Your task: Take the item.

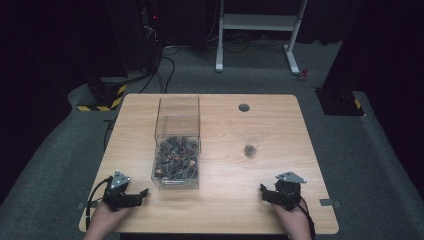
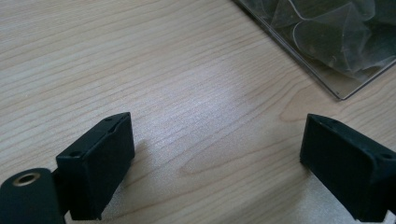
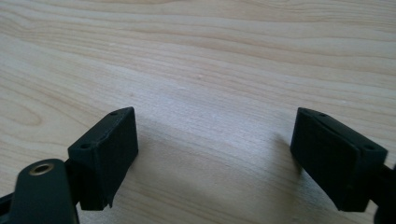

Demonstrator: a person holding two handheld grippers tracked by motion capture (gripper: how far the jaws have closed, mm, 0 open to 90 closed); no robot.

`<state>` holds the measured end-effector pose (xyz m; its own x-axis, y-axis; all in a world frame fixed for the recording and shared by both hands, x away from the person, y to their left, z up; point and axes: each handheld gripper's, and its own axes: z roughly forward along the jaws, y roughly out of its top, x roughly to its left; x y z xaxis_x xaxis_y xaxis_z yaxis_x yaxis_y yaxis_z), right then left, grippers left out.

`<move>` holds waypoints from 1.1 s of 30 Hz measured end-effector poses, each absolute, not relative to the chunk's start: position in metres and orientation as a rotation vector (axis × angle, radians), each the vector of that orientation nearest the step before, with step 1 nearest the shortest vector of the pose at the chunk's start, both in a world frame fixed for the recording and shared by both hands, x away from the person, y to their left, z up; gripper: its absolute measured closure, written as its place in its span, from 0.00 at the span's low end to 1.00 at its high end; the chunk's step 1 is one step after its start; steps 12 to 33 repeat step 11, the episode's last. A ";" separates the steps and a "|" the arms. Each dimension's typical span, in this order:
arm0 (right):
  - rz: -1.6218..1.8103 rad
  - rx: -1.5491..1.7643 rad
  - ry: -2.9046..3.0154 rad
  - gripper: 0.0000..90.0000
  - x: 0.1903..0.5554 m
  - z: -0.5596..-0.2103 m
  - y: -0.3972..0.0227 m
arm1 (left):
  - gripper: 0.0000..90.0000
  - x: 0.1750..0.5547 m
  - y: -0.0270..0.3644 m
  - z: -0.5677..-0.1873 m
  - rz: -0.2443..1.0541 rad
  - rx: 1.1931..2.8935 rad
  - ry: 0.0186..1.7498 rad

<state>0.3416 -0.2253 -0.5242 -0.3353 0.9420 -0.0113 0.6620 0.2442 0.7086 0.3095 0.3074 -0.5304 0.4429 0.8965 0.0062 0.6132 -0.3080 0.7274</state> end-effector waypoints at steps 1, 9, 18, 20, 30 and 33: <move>0.852 1.463 2.086 0.16 0.342 -0.524 -0.225 | 0.11 0.310 0.307 -0.531 0.552 2.035 1.261; 0.838 1.492 2.053 0.16 0.346 -0.525 -0.220 | 0.11 0.310 0.307 -0.531 0.552 2.029 1.263; 0.838 1.500 2.047 0.16 0.346 -0.525 -0.220 | 0.11 0.310 0.307 -0.531 0.552 2.029 1.263; 0.838 1.500 2.047 0.16 0.346 -0.525 -0.220 | 0.11 0.310 0.307 -0.531 0.552 2.029 1.263; 0.838 1.500 2.047 0.16 0.346 -0.525 -0.220 | 0.11 0.310 0.307 -0.531 0.552 2.029 1.263; 0.838 1.500 2.047 0.16 0.346 -0.525 -0.220 | 0.11 0.310 0.307 -0.531 0.552 2.029 1.263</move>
